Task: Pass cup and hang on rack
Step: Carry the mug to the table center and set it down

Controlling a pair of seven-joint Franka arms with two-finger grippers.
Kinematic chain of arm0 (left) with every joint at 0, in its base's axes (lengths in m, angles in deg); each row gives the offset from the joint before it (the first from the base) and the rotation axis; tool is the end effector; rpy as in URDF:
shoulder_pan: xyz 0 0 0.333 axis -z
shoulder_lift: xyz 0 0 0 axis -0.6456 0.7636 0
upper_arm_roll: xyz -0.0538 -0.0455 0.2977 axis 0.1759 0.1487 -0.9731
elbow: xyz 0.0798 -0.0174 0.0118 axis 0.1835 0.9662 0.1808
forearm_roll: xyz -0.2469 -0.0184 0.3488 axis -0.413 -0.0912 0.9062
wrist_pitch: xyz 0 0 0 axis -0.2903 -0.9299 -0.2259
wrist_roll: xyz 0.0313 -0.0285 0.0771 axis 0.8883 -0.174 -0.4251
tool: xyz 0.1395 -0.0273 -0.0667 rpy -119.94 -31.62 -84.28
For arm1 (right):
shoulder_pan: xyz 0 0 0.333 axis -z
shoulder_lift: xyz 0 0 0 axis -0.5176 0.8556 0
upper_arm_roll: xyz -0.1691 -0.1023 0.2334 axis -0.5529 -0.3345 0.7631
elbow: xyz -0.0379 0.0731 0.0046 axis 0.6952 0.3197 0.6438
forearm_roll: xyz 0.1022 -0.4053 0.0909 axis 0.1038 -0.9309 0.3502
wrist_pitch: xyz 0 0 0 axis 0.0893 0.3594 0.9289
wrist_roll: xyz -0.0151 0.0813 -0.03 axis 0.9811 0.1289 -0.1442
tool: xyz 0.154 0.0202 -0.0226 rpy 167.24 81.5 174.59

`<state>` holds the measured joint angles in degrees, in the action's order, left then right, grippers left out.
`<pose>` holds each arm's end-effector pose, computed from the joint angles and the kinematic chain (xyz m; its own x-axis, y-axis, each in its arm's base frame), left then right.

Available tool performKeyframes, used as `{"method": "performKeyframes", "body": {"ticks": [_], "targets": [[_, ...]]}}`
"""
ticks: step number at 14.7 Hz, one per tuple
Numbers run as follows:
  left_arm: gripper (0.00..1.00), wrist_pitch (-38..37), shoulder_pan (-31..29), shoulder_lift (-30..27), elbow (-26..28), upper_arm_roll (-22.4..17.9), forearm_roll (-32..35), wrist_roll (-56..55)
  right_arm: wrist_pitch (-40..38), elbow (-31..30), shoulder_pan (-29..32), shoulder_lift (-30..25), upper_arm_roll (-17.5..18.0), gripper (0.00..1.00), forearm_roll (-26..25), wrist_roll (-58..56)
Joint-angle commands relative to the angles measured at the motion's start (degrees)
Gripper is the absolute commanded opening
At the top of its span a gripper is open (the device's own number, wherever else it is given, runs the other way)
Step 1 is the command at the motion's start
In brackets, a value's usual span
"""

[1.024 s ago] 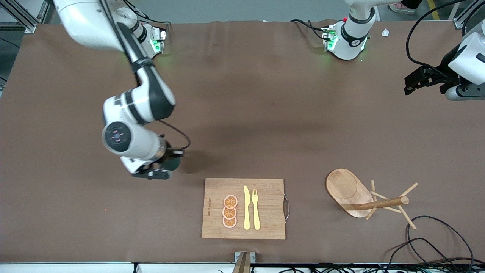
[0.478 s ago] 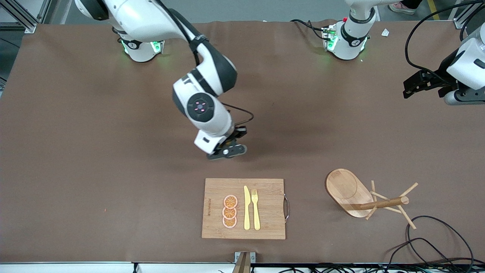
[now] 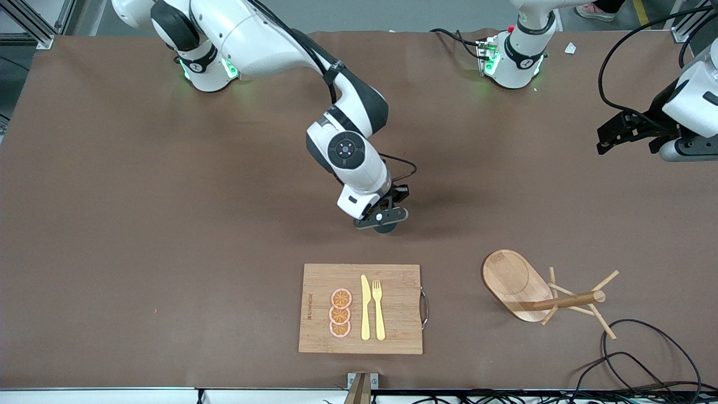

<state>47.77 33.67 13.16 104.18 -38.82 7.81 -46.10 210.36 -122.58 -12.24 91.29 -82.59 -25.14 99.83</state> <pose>0.5876 -0.0634 0.5697 0.9998 -0.0075 0.0167 -0.0072 -0.9999 -0.0138 0.5624 0.5945 0.2209 0.9944 0.1048 -0.0131 0.0965 -0.9524 -0.2890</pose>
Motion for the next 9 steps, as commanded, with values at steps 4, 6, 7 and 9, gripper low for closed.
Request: {"method": "performKeyframes", "body": {"ticks": [4,6,7,9], "targets": [[1.00,0.5,-0.1,0.6,-1.0,0.2,-0.2,-0.4,0.1,2.3,0.0,2.8,0.5,0.01,1.0,7.7],[1.00,0.5,-0.1,0.6,-1.0,0.2,0.0,-0.4,0.3,2.3,-0.3,3.7,0.4,0.03,0.9,7.7],[1.00,0.5,-0.1,0.7,-1.0,0.2,0.1,-0.4,0.8,2.2,-0.3,3.9,0.4,0.05,0.9,7.6],[1.00,0.5,-0.5,0.8,-1.0,0.2,0.0,-0.3,0.9,2.2,-0.3,4.0,0.3,0.22,0.9,7.7]]}}
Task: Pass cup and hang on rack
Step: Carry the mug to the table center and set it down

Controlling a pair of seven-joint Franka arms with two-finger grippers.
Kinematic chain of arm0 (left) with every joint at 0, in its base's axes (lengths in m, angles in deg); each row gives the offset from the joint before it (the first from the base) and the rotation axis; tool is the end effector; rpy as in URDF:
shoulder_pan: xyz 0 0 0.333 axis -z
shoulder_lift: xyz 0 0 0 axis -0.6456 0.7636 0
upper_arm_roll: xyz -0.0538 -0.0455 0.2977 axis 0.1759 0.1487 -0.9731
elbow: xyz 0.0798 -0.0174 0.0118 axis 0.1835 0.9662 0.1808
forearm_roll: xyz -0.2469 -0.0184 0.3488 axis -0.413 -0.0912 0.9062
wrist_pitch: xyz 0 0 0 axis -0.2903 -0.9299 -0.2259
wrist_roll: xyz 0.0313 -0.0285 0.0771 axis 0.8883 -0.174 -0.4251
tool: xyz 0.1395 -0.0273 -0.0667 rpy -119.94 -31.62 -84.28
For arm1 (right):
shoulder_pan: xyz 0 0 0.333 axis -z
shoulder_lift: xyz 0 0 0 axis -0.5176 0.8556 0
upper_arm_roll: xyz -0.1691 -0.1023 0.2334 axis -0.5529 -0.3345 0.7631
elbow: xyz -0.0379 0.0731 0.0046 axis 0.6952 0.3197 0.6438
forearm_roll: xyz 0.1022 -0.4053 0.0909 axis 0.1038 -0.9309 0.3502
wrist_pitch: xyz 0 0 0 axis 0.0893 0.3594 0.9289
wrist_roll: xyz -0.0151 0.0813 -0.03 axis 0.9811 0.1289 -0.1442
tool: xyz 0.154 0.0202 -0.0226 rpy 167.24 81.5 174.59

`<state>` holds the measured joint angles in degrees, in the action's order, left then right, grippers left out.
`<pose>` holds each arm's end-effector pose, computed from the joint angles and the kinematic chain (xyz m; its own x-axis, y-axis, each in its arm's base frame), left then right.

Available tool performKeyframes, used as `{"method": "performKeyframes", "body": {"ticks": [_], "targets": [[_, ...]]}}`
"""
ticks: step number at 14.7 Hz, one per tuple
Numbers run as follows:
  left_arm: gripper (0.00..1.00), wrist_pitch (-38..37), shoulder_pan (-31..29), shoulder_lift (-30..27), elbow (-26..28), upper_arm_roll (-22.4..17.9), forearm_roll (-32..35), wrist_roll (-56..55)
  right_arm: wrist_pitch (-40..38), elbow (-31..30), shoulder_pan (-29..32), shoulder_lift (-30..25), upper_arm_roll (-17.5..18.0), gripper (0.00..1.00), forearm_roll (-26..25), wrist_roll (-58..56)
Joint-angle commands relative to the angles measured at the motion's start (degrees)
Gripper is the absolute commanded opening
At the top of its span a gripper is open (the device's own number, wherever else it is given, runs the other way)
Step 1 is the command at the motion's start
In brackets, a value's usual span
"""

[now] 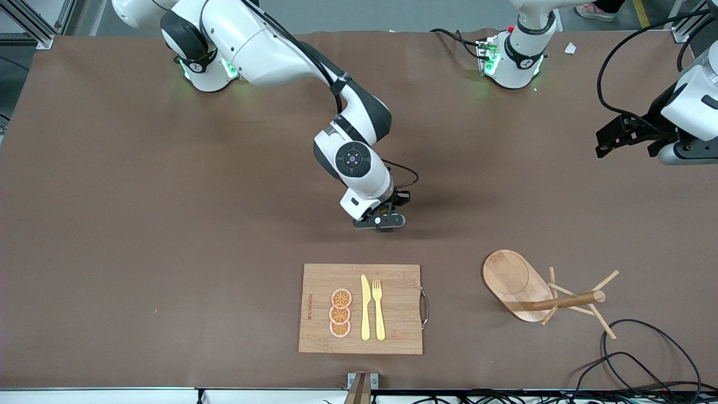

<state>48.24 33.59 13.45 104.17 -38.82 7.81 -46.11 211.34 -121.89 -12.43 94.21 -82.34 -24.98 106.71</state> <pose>0.5902 -0.0626 0.5676 0.9998 -0.0060 0.0201 -0.0057 -0.9999 -0.0123 0.5582 0.5969 0.1876 0.9977 -0.0108 -0.0672 -0.0288 -0.9615 -0.2734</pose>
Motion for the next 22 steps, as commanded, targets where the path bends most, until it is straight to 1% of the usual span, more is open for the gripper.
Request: {"method": "performKeyframes", "body": {"ticks": [1,2,3,4,5,6,9,10,11,12,13,14,15,16,18,20,22], "targets": [[1.00,0.0,-0.2,0.6,-1.0,0.2,0.1,-0.3,-0.1,1.5,-0.1,1.0,0.1,0.27,0.6,0.9],[1.00,0.0,-0.1,0.6,-1.0,0.2,0.2,-0.3,-0.1,1.5,-0.1,0.8,0.0,0.40,0.5,0.9],[1.00,0.0,-0.1,0.6,-1.0,0.2,0.2,-0.3,-0.2,1.5,0.0,0.5,-0.1,0.45,0.3,0.8],[1.00,0.0,-0.5,0.6,-1.0,0.2,0.1,-0.3,-0.2,1.5,0.4,0.1,-0.2,0.60,0.2,0.7],[1.00,0.0,-0.7,0.6,-1.0,0.2,0.0,-0.2,-0.2,1.5,0.6,-0.6,-0.2,0.91,0.1,0.4],[1.00,0.0,-0.6,0.6,-1.0,0.2,0.1,-0.3,-0.2,1.5,0.9,-1.2,-0.2,1.00,0.1,0.4],[1.00,0.0,-0.7,0.0,-1.0,0.1,0.1,0.6,-0.6,1.4,2.2,-3.3,-0.9,1.00,0.0,0.7],[1.00,-0.2,-0.7,-0.2,-1.0,0.0,0.1,0.7,-0.7,1.4,3.1,-3.9,-1.7,1.00,0.0,0.7],[1.00,-0.3,-0.6,-0.4,-1.0,0.0,0.1,0.6,-0.8,1.2,4.0,-6.2,-2.9,1.00,-0.1,0.5],[1.00,-0.5,-0.5,-0.6,-0.9,0.2,0.1,-0.1,-2.0,1.0,5.4,-8.2,-4.9,1.00,0.1,0.2],[1.00,-0.6,-0.2,-0.6,-0.9,0.3,0.1,-0.4,-5.4,1.0,7.1,-9.8,-6.4,1.00,0.2,-1.0],[1.00,-0.5,0.1,-0.5,-1.0,0.4,0.6,-0.3,-8.4,1.0,8.9,-11.1,-6.8,1.00,0.2,-3.5],[1.00,-0.3,0.5,-0.5,-1.0,1.7,0.7,-0.6,-10.8,1.0,11.8,-13.1,-6.8,1.00,0.1,-6.3],[1.00,-0.1,0.7,-0.3,-1.0,3.9,1.1,-2.6,-12.8,0.8,14.5,-14.6,-6.8,1.00,0.2,-8.2],[1.00,-0.1,1.1,0.2,-1.0,8.9,3.4,-10.3,-18.0,0.8,19.1,-16.7,-6.8,1.00,0.1,-11.5],[1.00,0.1,2.7,2.1,-1.8,14.0,9.1,-15.5,-21.5,0.8,24.2,-18.3,-6.9,1.00,-0.1,-12.0],[1.00,0.1,5.0,5.6,-3.1,17.3,13.2,-19.6,-23.8,0.8,28.5,-19.4,-7.2,1.00,-1.7,-12.1]]}}
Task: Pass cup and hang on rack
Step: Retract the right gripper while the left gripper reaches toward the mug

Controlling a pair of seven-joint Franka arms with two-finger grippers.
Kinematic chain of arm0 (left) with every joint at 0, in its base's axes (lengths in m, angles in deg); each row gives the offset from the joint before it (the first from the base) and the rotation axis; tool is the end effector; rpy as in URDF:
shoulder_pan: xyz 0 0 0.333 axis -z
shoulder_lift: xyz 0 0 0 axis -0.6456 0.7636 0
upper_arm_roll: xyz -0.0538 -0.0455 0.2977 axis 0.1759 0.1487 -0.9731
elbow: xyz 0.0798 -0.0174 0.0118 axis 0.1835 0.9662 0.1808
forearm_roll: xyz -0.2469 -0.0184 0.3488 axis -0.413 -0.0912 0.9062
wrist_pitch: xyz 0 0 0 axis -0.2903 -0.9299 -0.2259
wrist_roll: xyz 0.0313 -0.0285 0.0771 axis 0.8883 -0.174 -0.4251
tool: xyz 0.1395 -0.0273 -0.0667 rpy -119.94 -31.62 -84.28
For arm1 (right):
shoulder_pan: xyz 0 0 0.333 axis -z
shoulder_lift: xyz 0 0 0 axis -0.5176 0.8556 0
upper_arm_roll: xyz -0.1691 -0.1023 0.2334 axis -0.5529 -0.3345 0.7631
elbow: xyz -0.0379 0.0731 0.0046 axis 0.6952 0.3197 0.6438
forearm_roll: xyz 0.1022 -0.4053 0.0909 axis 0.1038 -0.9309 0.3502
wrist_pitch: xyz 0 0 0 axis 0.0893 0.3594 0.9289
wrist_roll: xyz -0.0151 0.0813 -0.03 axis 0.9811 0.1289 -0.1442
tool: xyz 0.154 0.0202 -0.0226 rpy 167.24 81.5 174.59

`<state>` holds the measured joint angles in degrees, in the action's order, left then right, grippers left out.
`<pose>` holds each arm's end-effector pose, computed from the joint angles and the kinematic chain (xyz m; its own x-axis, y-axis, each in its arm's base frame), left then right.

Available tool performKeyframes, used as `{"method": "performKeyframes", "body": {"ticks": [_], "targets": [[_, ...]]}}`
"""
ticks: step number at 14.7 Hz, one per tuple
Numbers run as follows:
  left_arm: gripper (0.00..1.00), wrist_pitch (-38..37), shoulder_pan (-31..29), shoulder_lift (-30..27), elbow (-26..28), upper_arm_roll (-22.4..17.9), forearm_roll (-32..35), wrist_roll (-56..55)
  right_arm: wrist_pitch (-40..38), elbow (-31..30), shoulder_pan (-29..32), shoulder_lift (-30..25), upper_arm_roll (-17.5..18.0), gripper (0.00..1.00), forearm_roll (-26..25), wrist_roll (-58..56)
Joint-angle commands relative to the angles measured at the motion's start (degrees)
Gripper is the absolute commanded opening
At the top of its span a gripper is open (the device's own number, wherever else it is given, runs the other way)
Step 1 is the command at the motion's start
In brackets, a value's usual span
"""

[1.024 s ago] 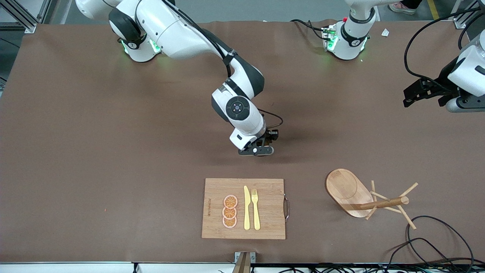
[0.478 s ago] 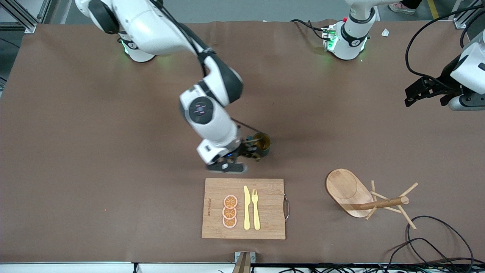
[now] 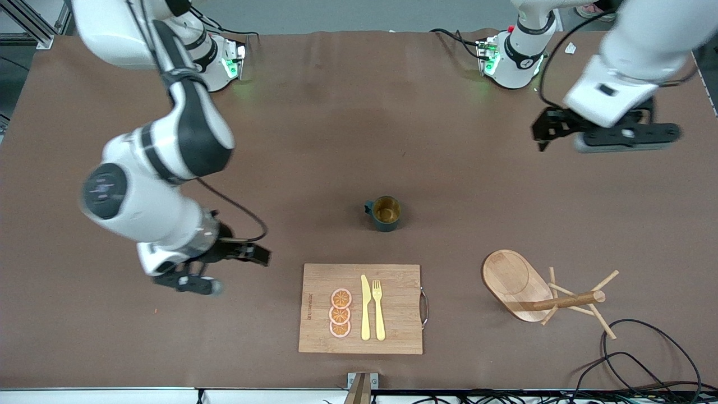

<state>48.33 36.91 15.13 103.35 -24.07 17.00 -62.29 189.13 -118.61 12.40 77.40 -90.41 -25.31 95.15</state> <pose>0.5599 -0.2199 0.5616 0.9966 -0.0454 0.0682 -0.0352 -0.9888 -0.1449 0.7471 0.2309 0.4129 0.9659 -0.2590 0.0063 -0.2520 -0.9449 -0.2090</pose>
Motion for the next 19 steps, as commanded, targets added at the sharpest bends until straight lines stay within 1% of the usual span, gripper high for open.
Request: {"method": "performKeyframes", "body": {"ticks": [1,2,4,7,10,11,12,13,14,15,17,19], "targets": [[1.00,0.0,3.7,5.6,-2.4,3.0,5.8,-5.5,-3.0,-2.6,5.4,-3.3,0.9,1.00,-3.7,-2.0],[1.00,0.3,6.9,7.9,-3.2,3.0,8.3,-8.2,-5.7,-2.6,6.8,-4.3,0.9,1.00,-6.0,-5.5],[1.00,0.6,13.6,13.3,-6.0,3.0,14.4,-13.8,-8.9,-3.9,10.8,-6.5,0.9,1.00,-6.7,-11.2],[1.00,1.7,23.0,20.4,-8.3,2.8,21.5,-24.1,-9.0,-10.2,14.5,-12.3,0.9,1.00,-6.7,-18.0],[1.00,1.8,32.5,28.7,-12.3,1.8,28.0,-37.9,-8.7,-16.5,17.1,-18.7,0.8,1.00,-6.8,-23.1],[1.00,1.8,35.0,30.8,-12.8,1.1,30.1,-41.5,-8.4,-18.5,17.2,-20.8,0.8,1.00,-7.9,-23.8],[1.00,1.8,37.5,32.9,-14.1,0.3,31.6,-44.1,-8.1,-19.6,17.1,-22.7,0.9,1.00,-10.4,-24.0],[1.00,1.8,40.1,35.4,-15.9,-1.0,32.2,-46.7,-8.1,-20.0,16.6,-23.9,1.0,1.00,-13.0,-24.0],[1.00,1.9,42.7,37.2,-17.8,-3.2,32.2,-48.7,-8.1,-20.3,16.5,-24.7,1.1,1.00,-14.3,-23.9],[1.00,2.6,46.1,38.6,-19.0,-5.8,32.2,-50.2,-8.1,-21.2,16.7,-25.7,1.2,1.00,-14.3,-24.0],[1.00,6.5,53.4,41.0,-19.1,-13.4,32.2,-54.7,-7.5,-24.5,16.8,-29.0,1.1,1.00,-14.1,-24.0],[1.00,8.0,58.2,44.4,-19.4,-17.7,32.1,-60.2,-5.8,-29.2,17.2,-33.2,1.0,1.00,-13.9,-24.0]]}}
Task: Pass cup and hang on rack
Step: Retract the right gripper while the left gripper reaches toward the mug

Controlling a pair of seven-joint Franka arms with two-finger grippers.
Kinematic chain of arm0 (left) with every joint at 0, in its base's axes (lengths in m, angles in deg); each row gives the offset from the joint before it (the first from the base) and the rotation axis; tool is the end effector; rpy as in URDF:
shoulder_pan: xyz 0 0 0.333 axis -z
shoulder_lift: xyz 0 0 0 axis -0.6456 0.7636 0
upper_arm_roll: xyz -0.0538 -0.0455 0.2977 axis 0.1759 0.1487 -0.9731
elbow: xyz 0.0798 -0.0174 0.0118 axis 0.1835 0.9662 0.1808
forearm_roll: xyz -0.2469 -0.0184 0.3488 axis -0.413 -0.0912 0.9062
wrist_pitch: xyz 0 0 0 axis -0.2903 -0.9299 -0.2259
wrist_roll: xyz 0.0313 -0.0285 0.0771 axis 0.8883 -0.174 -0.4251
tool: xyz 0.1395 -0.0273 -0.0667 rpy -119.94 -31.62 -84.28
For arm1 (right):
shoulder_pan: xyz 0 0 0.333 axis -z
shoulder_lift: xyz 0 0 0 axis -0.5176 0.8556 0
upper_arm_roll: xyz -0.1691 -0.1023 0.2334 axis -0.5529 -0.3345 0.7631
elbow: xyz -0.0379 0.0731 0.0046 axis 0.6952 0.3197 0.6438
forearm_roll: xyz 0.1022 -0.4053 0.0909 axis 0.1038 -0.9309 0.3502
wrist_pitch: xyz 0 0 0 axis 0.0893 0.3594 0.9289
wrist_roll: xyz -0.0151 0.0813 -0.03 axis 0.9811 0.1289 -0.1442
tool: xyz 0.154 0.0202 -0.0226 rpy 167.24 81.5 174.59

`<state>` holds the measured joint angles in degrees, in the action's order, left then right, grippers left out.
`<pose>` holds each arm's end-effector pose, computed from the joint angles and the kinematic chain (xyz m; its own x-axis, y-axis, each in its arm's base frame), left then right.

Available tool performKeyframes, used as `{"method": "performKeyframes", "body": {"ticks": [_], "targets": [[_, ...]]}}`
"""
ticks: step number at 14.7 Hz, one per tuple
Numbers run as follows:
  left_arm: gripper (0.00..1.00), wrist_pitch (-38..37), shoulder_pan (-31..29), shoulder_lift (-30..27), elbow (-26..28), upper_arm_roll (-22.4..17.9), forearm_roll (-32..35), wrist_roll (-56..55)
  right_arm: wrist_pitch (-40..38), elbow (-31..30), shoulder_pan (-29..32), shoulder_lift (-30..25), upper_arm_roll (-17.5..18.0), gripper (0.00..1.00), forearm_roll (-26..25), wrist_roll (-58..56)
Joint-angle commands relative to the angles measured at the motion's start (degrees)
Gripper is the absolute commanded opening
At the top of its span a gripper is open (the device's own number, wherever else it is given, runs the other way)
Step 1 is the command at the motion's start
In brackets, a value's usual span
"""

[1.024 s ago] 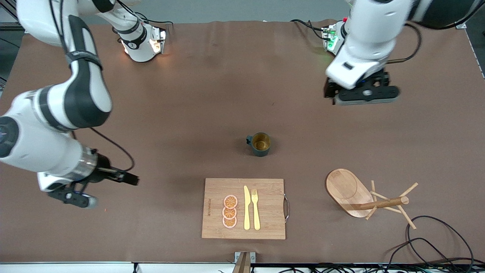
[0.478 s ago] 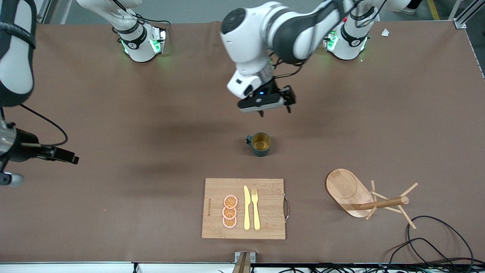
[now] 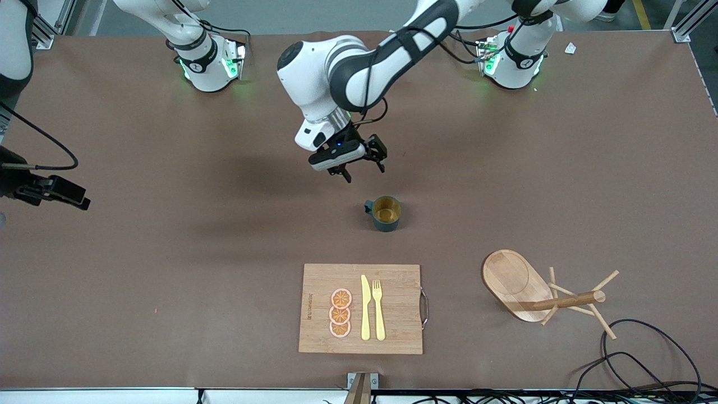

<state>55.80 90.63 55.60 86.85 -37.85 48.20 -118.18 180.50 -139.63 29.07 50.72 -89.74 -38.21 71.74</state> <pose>0.4331 -0.6047 0.2575 0.9138 -0.0122 0.4060 0.1525 -0.9160 -0.3710 0.6537 -0.0230 0.5383 0.9926 -0.1103 0.0514 -0.1102 -0.9939 -0.0057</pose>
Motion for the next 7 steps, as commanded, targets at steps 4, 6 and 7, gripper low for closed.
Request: {"method": "performKeyframes", "body": {"ticks": [4,6,7], "targets": [[0.99,4.0,5.7,6.9,-2.9,-5.9,0.9,-14.8,2.8,-8.5,0.4,-7.9,0.3,1.00,-1.0,-0.3],[0.96,5.3,5.7,8.2,-2.8,-6.0,1.0,-20.1,2.4,-7.9,0.4,-7.8,0.3,1.00,-1.1,-1.2],[0.95,5.3,5.7,8.9,-2.8,-6.1,1.0,-22.2,2.4,-7.2,0.3,-7.8,0.5,1.00,-1.2,-2.1]]}}
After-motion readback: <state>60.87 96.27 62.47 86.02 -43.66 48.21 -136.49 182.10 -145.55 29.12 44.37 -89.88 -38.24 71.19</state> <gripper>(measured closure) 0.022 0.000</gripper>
